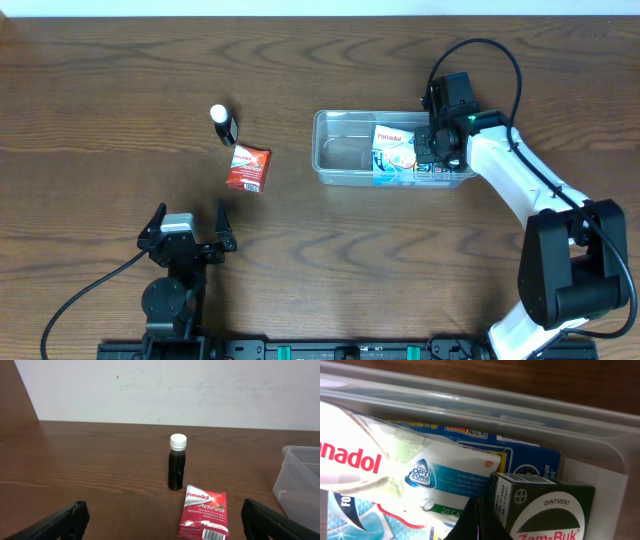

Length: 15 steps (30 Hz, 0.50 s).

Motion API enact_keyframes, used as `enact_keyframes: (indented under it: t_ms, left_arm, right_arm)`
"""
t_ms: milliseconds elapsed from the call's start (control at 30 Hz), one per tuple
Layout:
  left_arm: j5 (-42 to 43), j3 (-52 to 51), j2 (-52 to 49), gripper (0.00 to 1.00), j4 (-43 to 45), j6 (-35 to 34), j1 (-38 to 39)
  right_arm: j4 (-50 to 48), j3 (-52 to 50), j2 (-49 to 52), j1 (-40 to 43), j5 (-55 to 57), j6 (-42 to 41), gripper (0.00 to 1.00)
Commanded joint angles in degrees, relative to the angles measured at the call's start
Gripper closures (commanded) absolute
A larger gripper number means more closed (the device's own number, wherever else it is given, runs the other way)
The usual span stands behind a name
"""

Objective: Pack container

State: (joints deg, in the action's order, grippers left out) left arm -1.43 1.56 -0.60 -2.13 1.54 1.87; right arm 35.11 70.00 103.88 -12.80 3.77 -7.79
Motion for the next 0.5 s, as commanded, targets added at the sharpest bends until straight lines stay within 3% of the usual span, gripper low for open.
enact_keyframes:
  t_ms: [0,233,467]
  left_arm:
    - [-0.1,-1.3,0.4,0.02,-1.9,0.3,-0.4]
    - [-0.1,-1.3,0.4,0.02,-1.9,0.3,-0.4]
    - [-0.1,-1.3,0.4,0.02,-1.9,0.3,-0.4]
  right_arm:
    - [0.7,-0.4,0.5,0.7,5.1,0.8,0.99]
    - [-0.5,-0.3,0.5,0.7,4.9,0.8,0.99]
    - [-4.2,-0.3,0.5,0.7,-5.9,3.2,0.99]
